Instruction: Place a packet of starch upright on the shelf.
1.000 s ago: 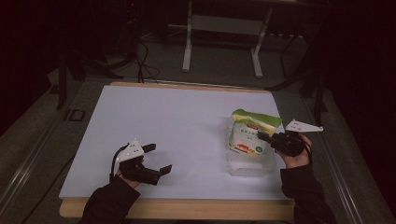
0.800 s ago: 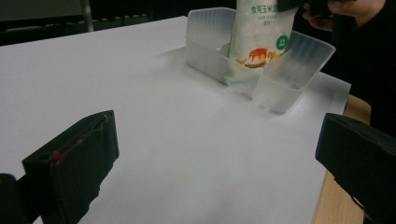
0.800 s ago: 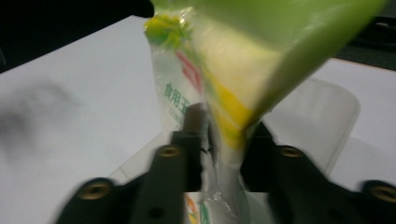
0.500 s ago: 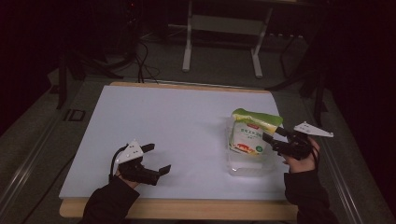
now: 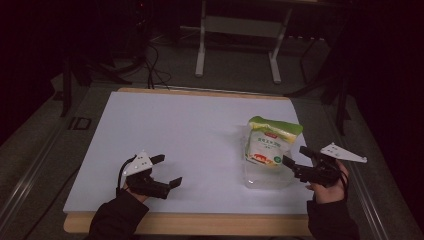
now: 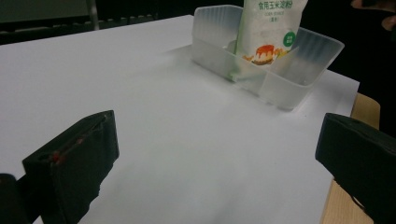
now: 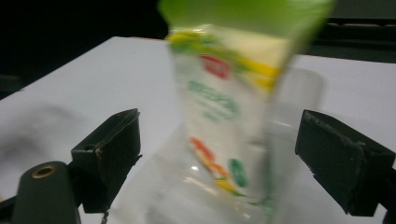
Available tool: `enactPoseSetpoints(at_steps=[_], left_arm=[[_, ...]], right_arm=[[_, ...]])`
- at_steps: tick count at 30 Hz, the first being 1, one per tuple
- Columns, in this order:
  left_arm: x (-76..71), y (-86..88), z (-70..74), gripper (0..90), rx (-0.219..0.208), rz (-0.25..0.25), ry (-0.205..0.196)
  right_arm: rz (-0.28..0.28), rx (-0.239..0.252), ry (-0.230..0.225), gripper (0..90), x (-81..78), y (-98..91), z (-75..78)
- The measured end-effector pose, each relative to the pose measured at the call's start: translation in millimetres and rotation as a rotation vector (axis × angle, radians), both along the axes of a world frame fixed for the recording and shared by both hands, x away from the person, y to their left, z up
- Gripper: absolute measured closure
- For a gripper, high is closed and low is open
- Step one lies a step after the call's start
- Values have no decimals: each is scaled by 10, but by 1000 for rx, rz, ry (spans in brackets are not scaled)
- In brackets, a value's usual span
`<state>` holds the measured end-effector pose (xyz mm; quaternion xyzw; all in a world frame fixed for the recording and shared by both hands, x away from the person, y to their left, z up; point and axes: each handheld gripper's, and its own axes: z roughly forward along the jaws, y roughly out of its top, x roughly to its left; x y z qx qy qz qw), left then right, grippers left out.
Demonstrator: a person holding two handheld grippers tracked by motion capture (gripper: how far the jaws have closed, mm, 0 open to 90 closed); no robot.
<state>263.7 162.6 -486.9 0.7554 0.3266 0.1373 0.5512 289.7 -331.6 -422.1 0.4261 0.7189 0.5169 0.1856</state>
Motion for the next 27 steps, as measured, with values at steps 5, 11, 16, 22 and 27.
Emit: enactPoseSetpoints(at_steps=[5,11,16,22,27], left_arm=[[-2,14,-9,0,-11,-1,7],[-14,6,-5,0,-13,-8,3],[-26,5,4,0,-18,-9,-2],[-35,-11,-9,0,-14,-13,-4],[-33,-12,-14,0,-14,-15,-7]], right_arm=[[65,42,-23,140,-73,200,19],[150,17,-46,140,-138,489,17],[182,26,-64,139,-169,597,-1],[205,21,-90,139,-234,723,-67],[245,-14,-87,139,-284,843,-158]])
